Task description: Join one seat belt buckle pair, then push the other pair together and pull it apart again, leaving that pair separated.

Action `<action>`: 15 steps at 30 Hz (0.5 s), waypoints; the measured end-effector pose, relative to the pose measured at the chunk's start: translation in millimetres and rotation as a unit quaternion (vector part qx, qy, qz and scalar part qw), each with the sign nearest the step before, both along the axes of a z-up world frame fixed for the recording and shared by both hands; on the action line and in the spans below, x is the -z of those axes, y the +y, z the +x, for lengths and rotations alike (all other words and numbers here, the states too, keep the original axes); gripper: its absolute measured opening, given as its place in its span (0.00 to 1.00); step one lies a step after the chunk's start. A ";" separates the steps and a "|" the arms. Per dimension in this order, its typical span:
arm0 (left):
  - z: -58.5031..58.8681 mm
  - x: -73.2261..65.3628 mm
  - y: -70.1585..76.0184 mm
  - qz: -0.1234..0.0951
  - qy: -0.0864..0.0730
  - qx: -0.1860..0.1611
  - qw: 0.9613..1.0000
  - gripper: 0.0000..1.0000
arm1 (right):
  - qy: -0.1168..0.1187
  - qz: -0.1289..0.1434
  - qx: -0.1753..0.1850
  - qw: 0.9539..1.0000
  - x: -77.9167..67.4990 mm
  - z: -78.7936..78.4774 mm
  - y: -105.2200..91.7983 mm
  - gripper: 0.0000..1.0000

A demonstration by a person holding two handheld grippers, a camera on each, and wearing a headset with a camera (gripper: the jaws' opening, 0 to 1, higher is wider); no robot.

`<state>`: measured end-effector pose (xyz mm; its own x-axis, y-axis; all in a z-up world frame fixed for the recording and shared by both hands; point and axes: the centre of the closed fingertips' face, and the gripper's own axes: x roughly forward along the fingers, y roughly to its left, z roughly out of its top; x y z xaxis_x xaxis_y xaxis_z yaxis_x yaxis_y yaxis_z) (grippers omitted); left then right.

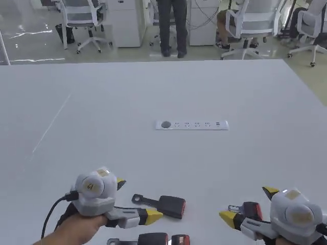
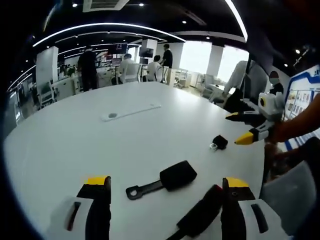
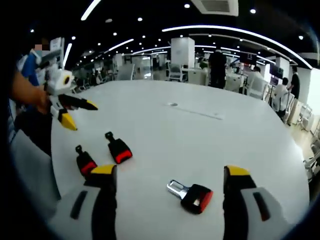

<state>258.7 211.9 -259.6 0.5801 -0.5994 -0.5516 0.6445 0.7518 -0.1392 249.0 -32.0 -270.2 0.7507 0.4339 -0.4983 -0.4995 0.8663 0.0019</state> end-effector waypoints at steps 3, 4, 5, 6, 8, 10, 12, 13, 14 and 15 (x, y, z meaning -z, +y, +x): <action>-12.9 -15.2 4.3 -0.016 -0.018 -0.017 1.000 0.99 | -0.014 0.011 0.000 1.000 -8.9 -9.6 4.4 0.97; -16.1 -17.3 7.5 -0.017 -0.021 -0.020 0.999 0.99 | -0.019 0.013 0.002 1.000 -11.5 -12.2 4.8 0.98; -21.4 -19.9 11.1 -0.017 -0.022 -0.024 0.999 0.99 | -0.021 0.013 0.003 1.000 -14.1 -15.8 5.9 0.98; -25.0 -22.0 13.5 -0.017 -0.024 -0.027 0.999 0.99 | -0.026 0.013 0.002 1.000 -17.2 -20.8 7.6 0.99; -34.9 -28.9 18.2 -0.022 -0.032 -0.033 0.999 1.00 | -0.033 0.015 0.001 0.999 -21.9 -29.2 9.8 1.00; -43.3 -32.8 22.8 -0.023 -0.036 -0.036 0.998 1.00 | -0.042 0.017 0.006 0.999 -27.4 -37.2 9.5 1.00; -53.2 -39.4 28.5 -0.036 -0.041 -0.047 0.997 1.00 | -0.048 0.033 0.012 0.998 -33.6 -44.0 10.1 1.00; -59.8 -42.6 31.2 -0.044 -0.043 -0.051 0.997 1.00 | -0.052 0.032 0.016 0.998 -36.6 -50.0 8.5 1.00; -64.9 -43.1 33.2 -0.043 -0.042 -0.053 0.997 1.00 | -0.055 0.034 0.019 0.998 -38.2 -53.7 8.0 1.00; -71.0 -43.2 36.3 -0.040 -0.042 -0.055 0.997 1.00 | -0.054 0.038 0.018 0.998 -38.1 -58.8 8.3 1.00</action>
